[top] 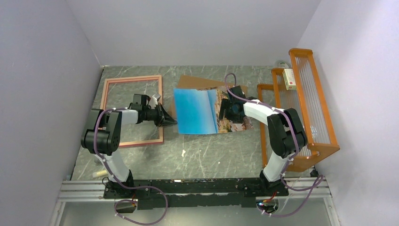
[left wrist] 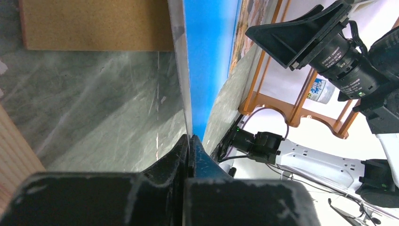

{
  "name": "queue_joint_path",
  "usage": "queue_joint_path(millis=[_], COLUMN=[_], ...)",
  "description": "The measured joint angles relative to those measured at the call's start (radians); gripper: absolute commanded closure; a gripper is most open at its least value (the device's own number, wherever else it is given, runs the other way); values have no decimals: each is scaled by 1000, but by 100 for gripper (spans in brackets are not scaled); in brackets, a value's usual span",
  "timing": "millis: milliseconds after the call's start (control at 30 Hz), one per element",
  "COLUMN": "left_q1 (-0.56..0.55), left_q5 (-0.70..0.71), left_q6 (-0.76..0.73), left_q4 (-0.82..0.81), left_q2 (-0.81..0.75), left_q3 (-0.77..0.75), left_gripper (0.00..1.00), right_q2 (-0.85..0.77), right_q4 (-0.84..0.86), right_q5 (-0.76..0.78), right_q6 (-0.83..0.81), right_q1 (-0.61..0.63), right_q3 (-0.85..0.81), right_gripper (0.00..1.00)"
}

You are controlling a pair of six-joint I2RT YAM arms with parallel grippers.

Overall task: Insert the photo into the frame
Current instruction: Pick up the photo frame item at the center of the board.

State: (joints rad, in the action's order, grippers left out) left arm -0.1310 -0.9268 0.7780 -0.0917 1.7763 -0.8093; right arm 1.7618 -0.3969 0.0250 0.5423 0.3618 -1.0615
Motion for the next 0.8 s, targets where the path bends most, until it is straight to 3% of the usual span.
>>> queue_joint_path(millis=[267, 633, 800], left_q1=[-15, -14, -14], left_q5=[95, 323, 451], left_q6=[-126, -337, -401], left_q4=[335, 895, 1076], left_q2=[-41, -113, -116], left_q3=[-201, -810, -979], left_gripper=[98, 97, 97], right_q2=[-5, -108, -175], right_q4=[-5, -158, -159], right_q5=[17, 181, 177], right_q6=[-8, -43, -72], right_q1=[2, -8, -8], right_q3=[-9, -132, -208], right_gripper=[20, 18, 17])
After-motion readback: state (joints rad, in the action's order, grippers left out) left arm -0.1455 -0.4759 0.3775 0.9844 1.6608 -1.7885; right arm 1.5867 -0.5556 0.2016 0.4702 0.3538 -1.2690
